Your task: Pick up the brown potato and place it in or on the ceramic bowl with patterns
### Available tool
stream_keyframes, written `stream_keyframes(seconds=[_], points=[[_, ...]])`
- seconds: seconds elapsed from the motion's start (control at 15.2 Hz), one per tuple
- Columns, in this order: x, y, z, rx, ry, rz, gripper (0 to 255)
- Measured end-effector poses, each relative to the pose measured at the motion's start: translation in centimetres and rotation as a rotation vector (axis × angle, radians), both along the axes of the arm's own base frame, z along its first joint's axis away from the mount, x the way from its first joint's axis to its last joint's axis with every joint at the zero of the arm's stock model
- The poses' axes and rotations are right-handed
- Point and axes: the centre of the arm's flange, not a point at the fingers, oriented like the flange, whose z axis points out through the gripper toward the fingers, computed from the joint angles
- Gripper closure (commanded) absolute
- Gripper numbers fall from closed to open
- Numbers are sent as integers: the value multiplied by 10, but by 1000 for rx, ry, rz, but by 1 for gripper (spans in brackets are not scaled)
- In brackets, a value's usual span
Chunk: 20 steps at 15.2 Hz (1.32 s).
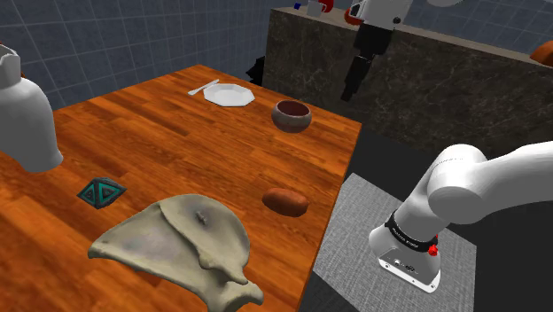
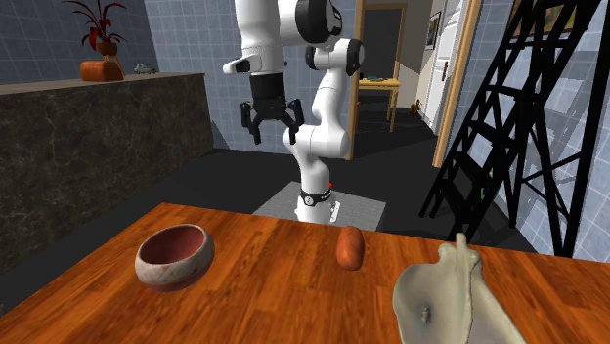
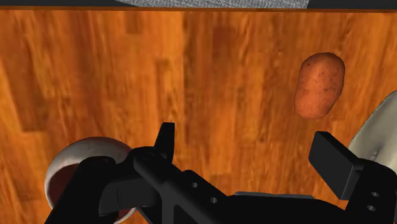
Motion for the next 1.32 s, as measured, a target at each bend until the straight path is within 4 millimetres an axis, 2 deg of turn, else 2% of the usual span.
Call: stream_keyframes(seconds=[0.2,0.92,1.25,1.32], points=[[-3,12,-8,-7,-8,5,0],[-40,129,-103,-72,-80,41,0],[-51,175,-152,-103,-113,57,0],[-58,185,-160,-109,-121,61,0]])
